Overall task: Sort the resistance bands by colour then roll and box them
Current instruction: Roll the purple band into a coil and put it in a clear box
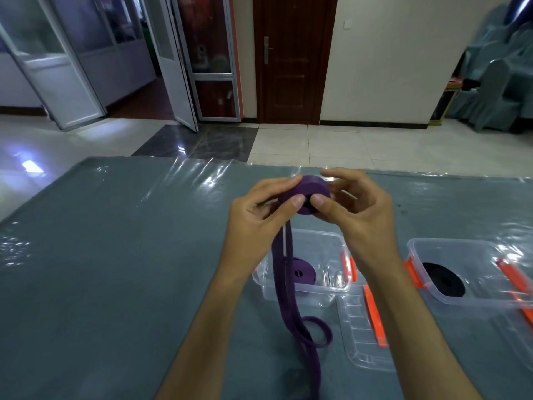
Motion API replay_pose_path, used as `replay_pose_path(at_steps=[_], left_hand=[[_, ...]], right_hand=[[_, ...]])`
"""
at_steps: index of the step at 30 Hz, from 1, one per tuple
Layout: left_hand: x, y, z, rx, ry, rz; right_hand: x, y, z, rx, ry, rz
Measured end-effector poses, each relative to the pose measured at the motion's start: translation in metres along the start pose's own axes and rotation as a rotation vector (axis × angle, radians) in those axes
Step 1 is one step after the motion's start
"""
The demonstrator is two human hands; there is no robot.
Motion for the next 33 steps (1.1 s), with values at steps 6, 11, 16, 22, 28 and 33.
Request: replay_pose_path(at_steps=[6,11,16,22,28,33], left_hand=[[0.001,-0.003,0.000,0.007,-0.021,0.004],[0.003,0.005,0.007,-0.063,-0.016,0.035],[0.000,-0.001,0.001,-0.096,0.026,-0.034],[0.007,0.004,0.002,-0.083,-0.012,0.079],[0.003,-0.003,-0.001,-0.109,-0.032,0.150],[0.014,0.004,0.007,-0.111,-0.067,0.161]], right_hand=[[-0.015,0.000,0.008,-0.054,0.074,-0.106],[-0.004,-0.001,0.007,-0.075,-0.095,-0.035],[-0.013,0.002,0.008,-0.074,0.025,-0.145],[0.000,-0.002,-0.002,-0.061,-0.022,-0.104],[-0.015,0.000,0.005,-0.051,0.087,-0.204],[-0.007,-0.006,0.002,-0.022,0.055,-0.111]])
Point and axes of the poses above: each hand's wrist, its own z-axis away from the middle knuckle, its own y-axis out of the palm, x = y × z, the point moved 6 cm from there along -z, towards the middle knuckle, and after that the axes turned 11 degrees about -z, right-handed, at the moved point
